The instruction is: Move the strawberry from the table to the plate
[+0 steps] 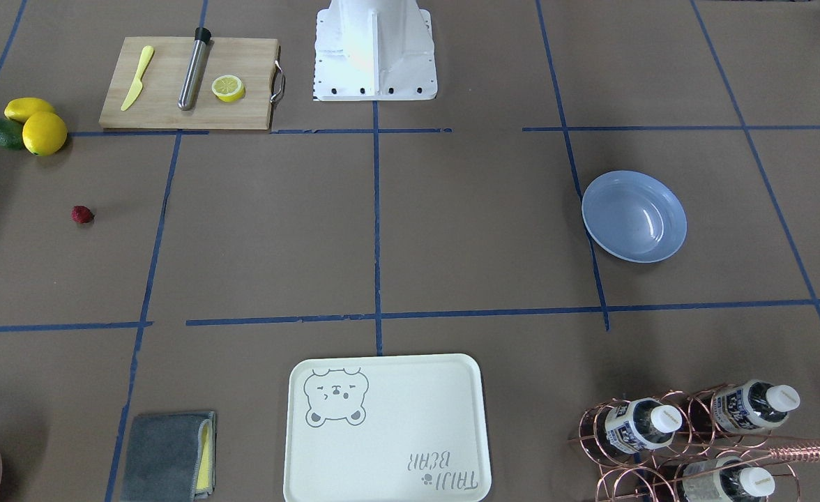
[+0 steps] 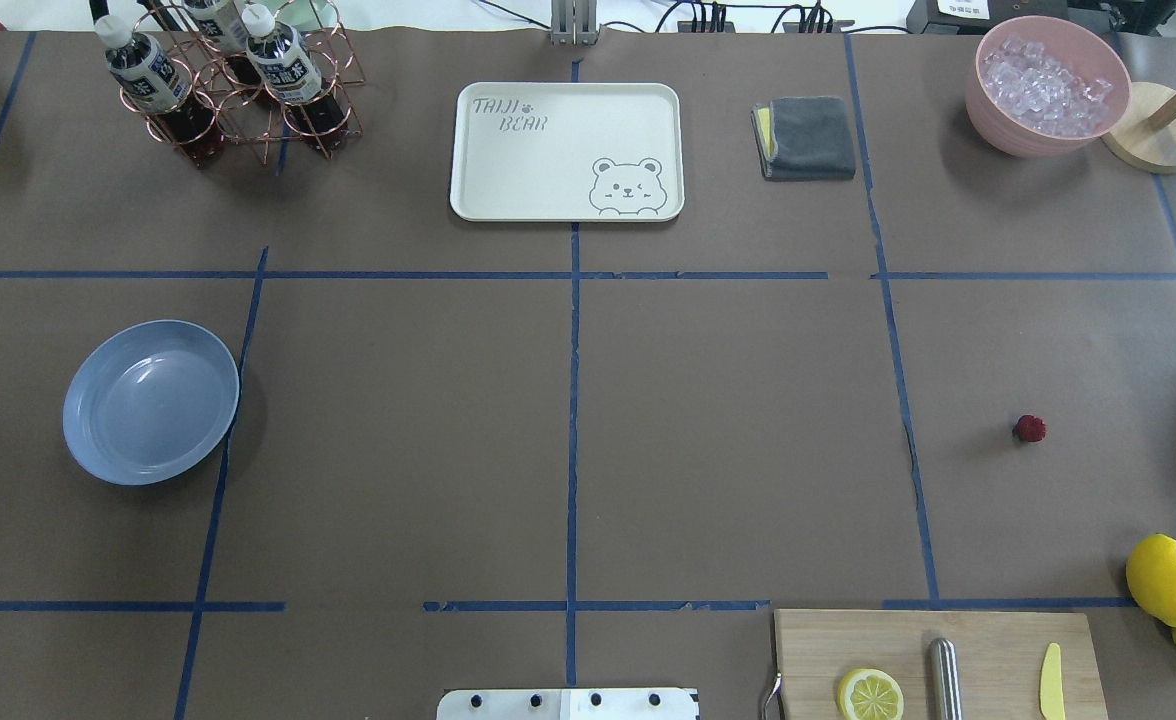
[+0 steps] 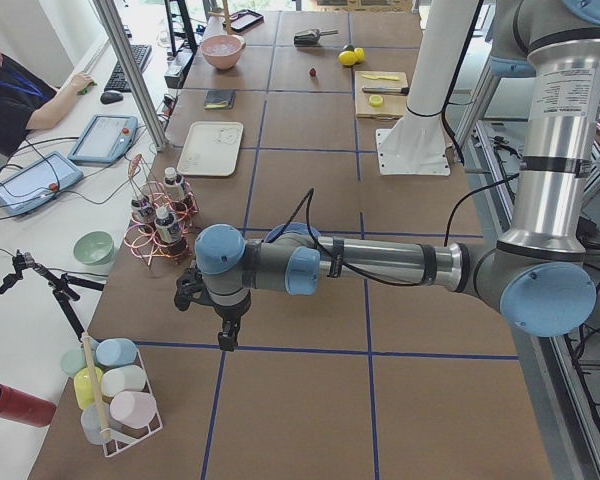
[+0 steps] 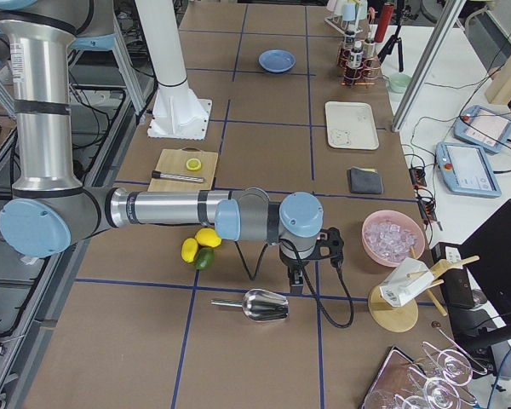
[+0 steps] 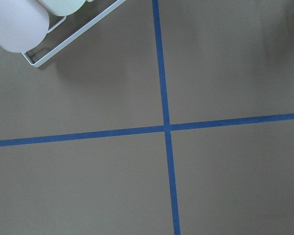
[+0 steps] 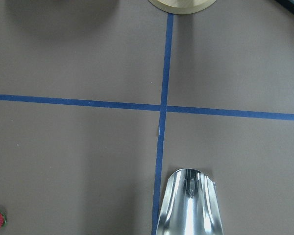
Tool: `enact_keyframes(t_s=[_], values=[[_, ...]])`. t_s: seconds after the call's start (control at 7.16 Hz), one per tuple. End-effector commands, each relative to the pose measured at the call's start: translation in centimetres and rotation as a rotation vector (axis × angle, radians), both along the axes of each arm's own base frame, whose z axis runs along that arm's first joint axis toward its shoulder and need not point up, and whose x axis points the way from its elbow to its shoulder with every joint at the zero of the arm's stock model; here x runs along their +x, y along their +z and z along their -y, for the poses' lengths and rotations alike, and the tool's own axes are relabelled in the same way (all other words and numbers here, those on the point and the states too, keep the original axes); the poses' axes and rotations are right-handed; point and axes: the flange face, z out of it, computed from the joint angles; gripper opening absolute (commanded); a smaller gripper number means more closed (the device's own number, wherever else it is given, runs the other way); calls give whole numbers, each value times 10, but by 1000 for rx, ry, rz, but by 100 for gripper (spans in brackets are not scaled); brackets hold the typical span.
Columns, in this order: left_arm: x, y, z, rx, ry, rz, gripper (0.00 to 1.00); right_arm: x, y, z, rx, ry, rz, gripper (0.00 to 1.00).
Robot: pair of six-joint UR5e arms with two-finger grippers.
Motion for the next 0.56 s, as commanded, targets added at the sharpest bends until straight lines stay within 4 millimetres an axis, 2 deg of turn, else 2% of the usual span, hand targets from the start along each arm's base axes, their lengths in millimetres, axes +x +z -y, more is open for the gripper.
enact_keyframes(t_s=[0.0, 0.14, 0.42], values=[[0, -1, 0, 1, 0, 0, 100, 0, 1, -2, -1, 0, 1, 100], [0, -3, 1, 7, 0, -1, 100, 0, 3, -3, -3, 0, 1, 100], [18, -23, 4, 45, 18, -15, 100, 0, -2, -1, 14, 0, -1, 100]])
